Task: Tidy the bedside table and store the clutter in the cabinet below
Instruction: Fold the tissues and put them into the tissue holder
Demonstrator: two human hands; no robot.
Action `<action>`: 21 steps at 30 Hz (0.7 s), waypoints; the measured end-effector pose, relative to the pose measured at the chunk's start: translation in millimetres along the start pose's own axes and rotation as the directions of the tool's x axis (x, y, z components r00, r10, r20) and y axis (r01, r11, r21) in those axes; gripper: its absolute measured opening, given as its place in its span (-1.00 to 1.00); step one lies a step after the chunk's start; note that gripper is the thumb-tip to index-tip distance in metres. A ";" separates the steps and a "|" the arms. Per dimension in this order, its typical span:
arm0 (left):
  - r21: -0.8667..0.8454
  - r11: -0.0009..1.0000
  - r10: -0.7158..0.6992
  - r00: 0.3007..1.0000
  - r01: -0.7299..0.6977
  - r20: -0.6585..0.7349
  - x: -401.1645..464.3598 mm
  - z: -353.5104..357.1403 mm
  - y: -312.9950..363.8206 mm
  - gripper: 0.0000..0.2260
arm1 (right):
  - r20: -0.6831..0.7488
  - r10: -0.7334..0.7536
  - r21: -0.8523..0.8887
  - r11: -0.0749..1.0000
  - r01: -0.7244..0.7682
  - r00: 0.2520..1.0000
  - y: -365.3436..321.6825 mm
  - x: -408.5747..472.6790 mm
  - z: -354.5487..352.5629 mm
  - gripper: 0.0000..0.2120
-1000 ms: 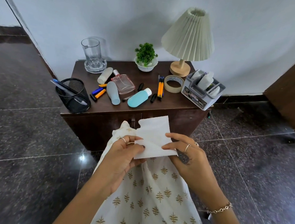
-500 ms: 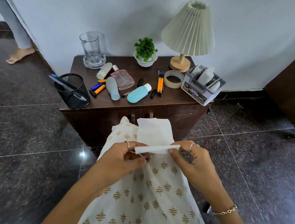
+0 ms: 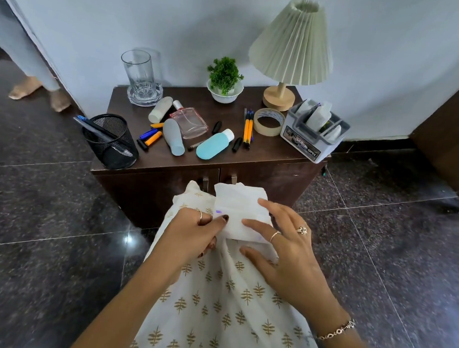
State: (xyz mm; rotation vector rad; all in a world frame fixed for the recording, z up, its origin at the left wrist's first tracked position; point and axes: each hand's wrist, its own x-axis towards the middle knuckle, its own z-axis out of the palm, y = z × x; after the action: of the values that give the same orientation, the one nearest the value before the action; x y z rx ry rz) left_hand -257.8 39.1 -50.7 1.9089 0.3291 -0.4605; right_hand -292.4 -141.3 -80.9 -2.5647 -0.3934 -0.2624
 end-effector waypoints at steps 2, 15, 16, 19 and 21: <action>-0.027 0.999 -0.039 0.999 0.040 0.014 2.0 -0.2 1.7 -0.59 | -0.003 -0.002 0.007 1.000 0.002 1.000 1.3 2.2 3.0 -0.69; 0.424 0.833 0.366 0.929 -0.355 0.058 -13.4 -14.4 -5.6 -0.45 | 0.119 0.061 0.194 0.977 -0.084 0.991 -6.8 25.9 -19.9 -0.83; 0.441 0.823 0.373 0.926 -0.358 0.057 -12.4 -14.6 -5.8 -0.55 | 0.153 0.067 0.207 0.973 -0.099 0.986 -7.7 29.1 -22.4 -0.83; 0.412 0.850 0.360 0.933 -0.329 0.002 -8.1 -12.1 -3.4 -0.79 | 0.230 0.093 0.233 0.961 -0.148 0.969 -7.6 42.6 -24.7 -0.79; 0.389 0.878 0.326 0.944 -0.281 -0.054 -4.2 -9.7 -2.3 -0.83 | 0.238 0.113 0.221 0.961 -0.167 0.965 -4.4 49.3 -21.0 -0.74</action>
State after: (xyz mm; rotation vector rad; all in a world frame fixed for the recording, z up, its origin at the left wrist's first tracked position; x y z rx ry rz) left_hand -260.9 48.9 -47.4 2.3212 0.0073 -0.2070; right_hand -249.8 -137.8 -48.2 -2.3737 -0.3006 0.1217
